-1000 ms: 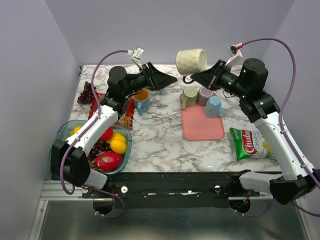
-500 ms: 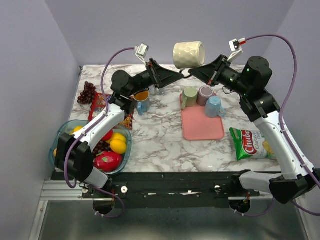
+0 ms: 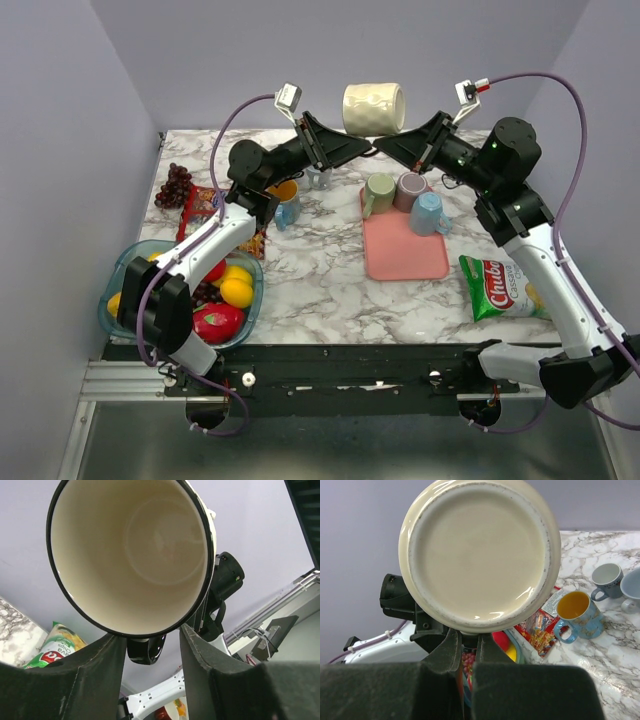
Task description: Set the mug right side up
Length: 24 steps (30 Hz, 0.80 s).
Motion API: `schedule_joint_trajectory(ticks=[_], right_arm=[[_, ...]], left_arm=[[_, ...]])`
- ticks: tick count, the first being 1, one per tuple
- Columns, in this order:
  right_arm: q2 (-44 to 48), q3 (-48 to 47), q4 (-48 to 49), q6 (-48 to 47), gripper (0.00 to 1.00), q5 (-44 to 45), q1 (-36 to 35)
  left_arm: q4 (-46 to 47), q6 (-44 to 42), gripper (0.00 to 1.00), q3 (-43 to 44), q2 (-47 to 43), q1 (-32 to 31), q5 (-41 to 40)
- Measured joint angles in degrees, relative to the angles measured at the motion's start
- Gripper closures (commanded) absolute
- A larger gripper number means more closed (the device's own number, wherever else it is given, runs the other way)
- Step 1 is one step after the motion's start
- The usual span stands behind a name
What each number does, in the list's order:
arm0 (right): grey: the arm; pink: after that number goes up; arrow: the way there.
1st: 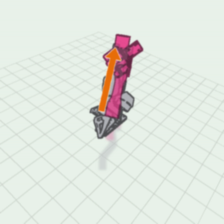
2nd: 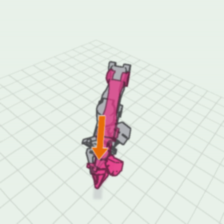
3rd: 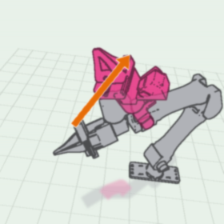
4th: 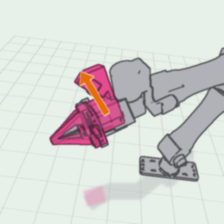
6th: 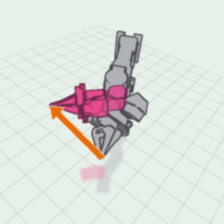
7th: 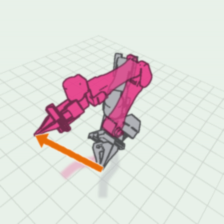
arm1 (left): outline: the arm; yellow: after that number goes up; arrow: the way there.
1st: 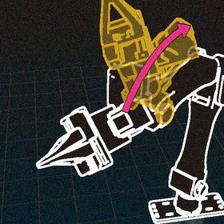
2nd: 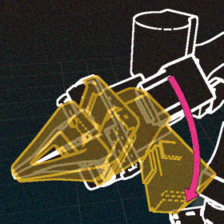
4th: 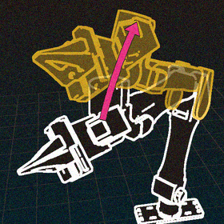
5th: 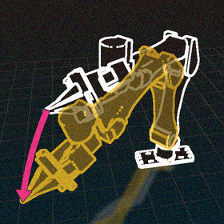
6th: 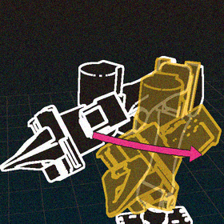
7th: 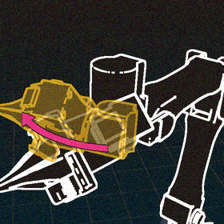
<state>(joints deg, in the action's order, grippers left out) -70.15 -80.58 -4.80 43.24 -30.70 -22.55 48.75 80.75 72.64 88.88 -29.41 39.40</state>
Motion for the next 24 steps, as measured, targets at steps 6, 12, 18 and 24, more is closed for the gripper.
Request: schedule_joint_trajectory(ticks=[6, 12, 18, 24], right_arm=[[0.6, 2.0, 3.3, 0.9, 0.99, -0.2, 0.0], [1.6, 3.8, 4.3, 1.3, 0.99, 0.2, 0.2], [2.1, 5.9, 2.8, 1.2, 0.47, 2.5, 0.2], [3.8, 10.6, -2.7, -1.3, 0.14, 5.2, -0.3]], left_arm=[[-0.1, 1.6, 0.92, 0.0, 0.7, 0.0, -0.4], [-1.0, 1.2, 1.0, 0.0, 0.8, -0.2, -0.3], [-8.7, -4.4, 1.0, 0.5, 0.2, -0.2, -0.4], [-32.4, -19.7, 1.0, 3.7, -2.5, 0.0, -6.8]])
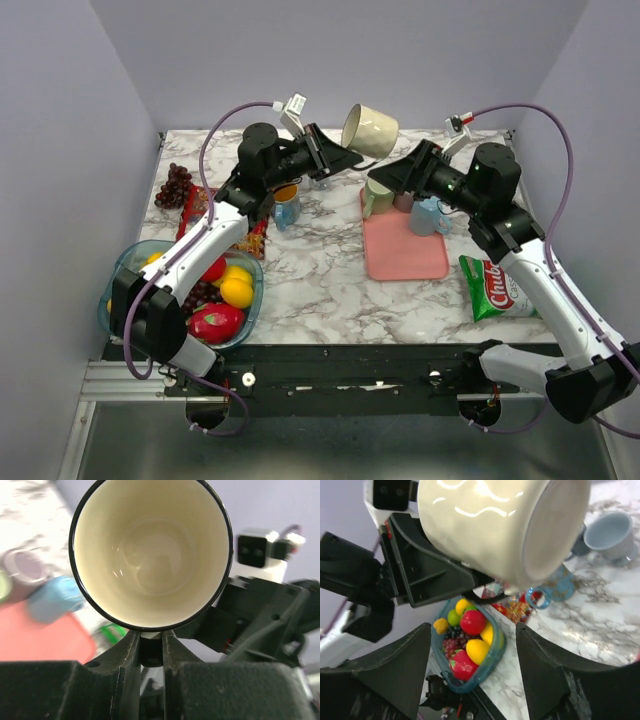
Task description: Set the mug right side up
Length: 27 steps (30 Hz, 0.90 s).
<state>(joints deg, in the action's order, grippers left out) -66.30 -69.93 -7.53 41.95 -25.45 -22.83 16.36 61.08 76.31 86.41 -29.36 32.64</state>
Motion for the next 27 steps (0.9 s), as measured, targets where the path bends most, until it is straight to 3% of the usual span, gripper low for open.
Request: schedule_joint_trajectory(ticks=[6, 12, 20, 27], right_arm=[[1.3, 2.6, -5.8, -2.0, 0.05, 3.7, 0.0], [0.3, 2.4, -10.7, -3.5, 0.0, 7.3, 0.0], [-2.2, 1.9, -15.1, -5.0, 0.0, 10.4, 0.0], [-4.3, 1.8, -16.9, -5.0, 0.0, 11.3, 0.0]], left_arm=[[-19.2, -13.6, 1.0, 0.1, -1.4, 1.3, -8.3], [-31.1, -24.4, 1.0, -0.3, -1.4, 1.5, -16.8], [-38.9, -31.9, 1.0, -1.0, 0.4, 1.4, -24.9], [-42.5, -34.3, 1.0, -0.2, 8.8, 0.6, -29.7]])
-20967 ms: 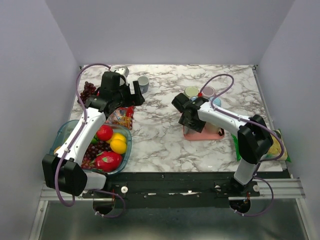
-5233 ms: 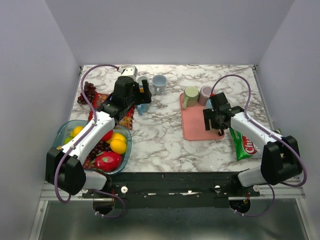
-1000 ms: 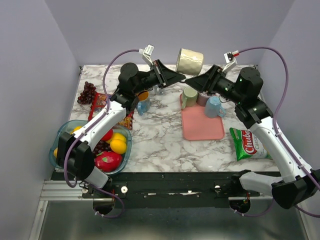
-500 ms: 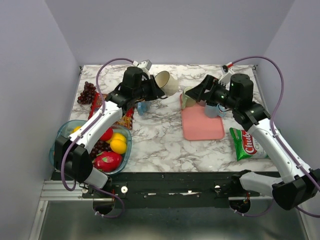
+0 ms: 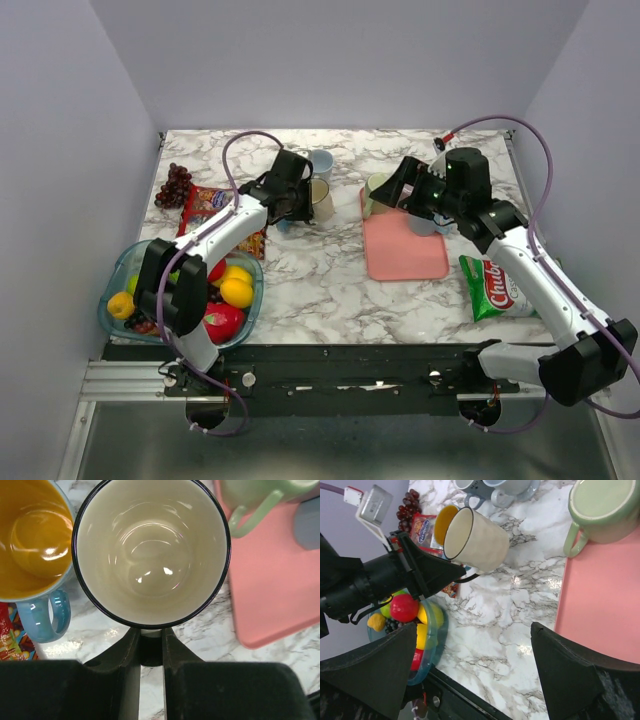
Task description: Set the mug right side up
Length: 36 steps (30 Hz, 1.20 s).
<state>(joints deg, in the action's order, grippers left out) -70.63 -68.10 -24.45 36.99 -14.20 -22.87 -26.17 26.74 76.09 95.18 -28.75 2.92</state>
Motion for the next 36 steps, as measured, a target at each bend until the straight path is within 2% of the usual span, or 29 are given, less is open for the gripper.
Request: schedule_joint_trajectory(ticks=[11, 22, 24, 25, 27, 28, 31, 34, 36], right_arm=[[-0.9, 0.0, -1.4, -0.6, 0.0, 0.0, 0.0], [-1.1, 1.0, -1.5, -0.5, 0.0, 0.0, 0.0], [-1.3, 1.0, -1.8, -0.5, 0.0, 0.3, 0.0], [-1.4, 1.0, -2.0, -0.5, 0.0, 0.6, 0.0], [-1.8, 1.1, -2.4, -0.5, 0.0, 1.6, 0.0], [-2.1, 1.1, -2.7, -0.5, 0.0, 2.2, 0.0], [-3.5, 1.1, -4.0, -0.5, 0.01, 4.2, 0.0], [-5.3, 1.1, -5.7, -0.5, 0.02, 6.2, 0.0], [-6.1, 1.1, -6.3, -0.4, 0.02, 7.5, 0.0]], left_arm=[[-0.2, -0.2, 1.0, 0.3, 6.4, -2.7, -7.1], [5.3, -0.9, 0.99, -2.1, 8.8, -4.4, -12.3], [6.4, -1.0, 0.9, -2.1, 9.4, -4.5, -12.9], [6.8, -1.0, 0.78, -2.1, 9.6, -4.5, -13.0], [7.6, -1.0, 0.71, -2.1, 9.9, -4.4, -13.3], [7.9, -1.1, 0.63, -2.1, 9.9, -4.4, -13.4], [8.7, -1.2, 0.45, -2.8, 9.9, -4.4, -13.6], [9.4, -0.7, 0.35, -3.7, 9.9, -4.4, -14.0], [9.8, -0.6, 0.31, -4.3, 9.9, -4.4, -14.0]])
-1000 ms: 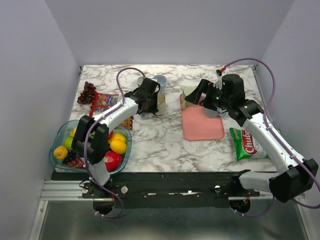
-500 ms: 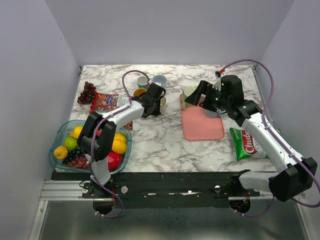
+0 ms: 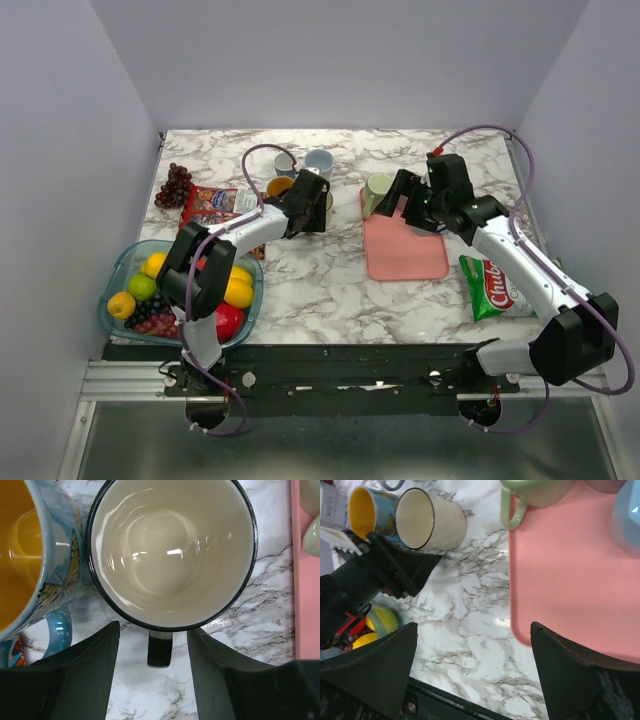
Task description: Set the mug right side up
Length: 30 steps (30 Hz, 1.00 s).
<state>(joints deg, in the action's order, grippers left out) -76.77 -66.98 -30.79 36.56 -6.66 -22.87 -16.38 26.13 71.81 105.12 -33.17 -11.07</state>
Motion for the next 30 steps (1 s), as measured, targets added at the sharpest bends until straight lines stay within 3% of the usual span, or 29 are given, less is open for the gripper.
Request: schedule_joint_trajectory(ticks=[8, 12, 16, 24, 30], right_arm=[[-5.5, -2.8, -2.3, -0.1, 0.04, 6.3, -1.0], [-11.1, -6.9, -2.4, -0.1, 0.13, 10.4, -3.2], [-17.0, -10.1, -1.8, 0.4, 0.15, 15.8, -5.4], [-28.1, -14.1, -0.4, 1.0, 0.18, 27.0, -6.6], [-31.4, -16.4, 1.1, 0.9, 0.19, 30.7, -6.5]], left_arm=[[0.0, 1.9, 0.2, -1.9, -5.4, 0.1, 0.2], [0.1, 2.6, 0.16, -3.6, -12.7, 0.0, 0.5], [0.9, 3.1, 0.01, -7.9, -22.8, -0.6, 1.2], [1.4, 3.5, 0.01, -21.9, -42.3, -0.7, 4.6], [1.5, 4.2, 0.01, -29.8, -53.7, -0.7, 7.1]])
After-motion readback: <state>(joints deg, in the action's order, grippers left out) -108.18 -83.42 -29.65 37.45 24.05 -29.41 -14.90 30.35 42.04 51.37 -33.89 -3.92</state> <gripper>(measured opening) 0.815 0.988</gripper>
